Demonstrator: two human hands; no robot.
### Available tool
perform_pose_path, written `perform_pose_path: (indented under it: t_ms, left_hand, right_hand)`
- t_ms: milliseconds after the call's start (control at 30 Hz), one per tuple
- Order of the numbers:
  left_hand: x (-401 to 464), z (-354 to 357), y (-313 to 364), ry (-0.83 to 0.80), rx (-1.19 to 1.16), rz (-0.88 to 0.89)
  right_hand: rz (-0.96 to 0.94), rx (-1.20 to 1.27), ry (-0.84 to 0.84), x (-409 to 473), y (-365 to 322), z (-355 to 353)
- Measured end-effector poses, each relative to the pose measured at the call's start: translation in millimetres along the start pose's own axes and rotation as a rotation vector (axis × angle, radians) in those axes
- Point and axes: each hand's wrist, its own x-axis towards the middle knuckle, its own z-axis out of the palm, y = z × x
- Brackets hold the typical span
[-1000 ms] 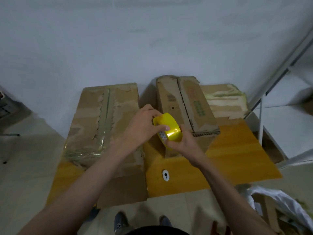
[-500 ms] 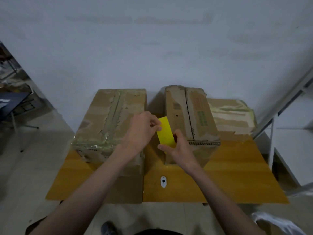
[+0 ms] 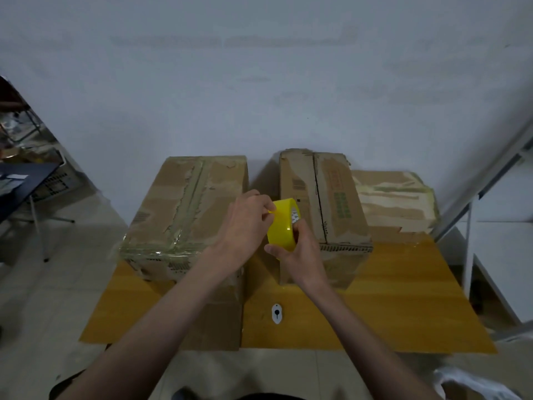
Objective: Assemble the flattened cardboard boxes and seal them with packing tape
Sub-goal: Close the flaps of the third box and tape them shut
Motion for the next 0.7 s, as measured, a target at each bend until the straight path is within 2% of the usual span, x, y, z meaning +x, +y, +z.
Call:
perform_pose_path:
  t_ms: [167, 400, 533, 700]
  left_hand:
    - [1, 3, -2, -0.021, -0.009, 0.016]
    - [5, -2, 0, -0.083, -0.274, 0.025]
    - [7, -5, 5, -0.141, -0.195, 0.044]
    - [4, -4, 6, -0.092, -0.012, 0.047]
  right_hand:
    - [0.009, 0.021, -0.009, 0, 3, -7]
    - [-0.011, 0.019, -0.019, -2, 5, -11]
    - [-0.015, 0.018, -0.024, -4, 5, -9]
    - [-0.026, -0.055, -0.015, -6, 5, -6]
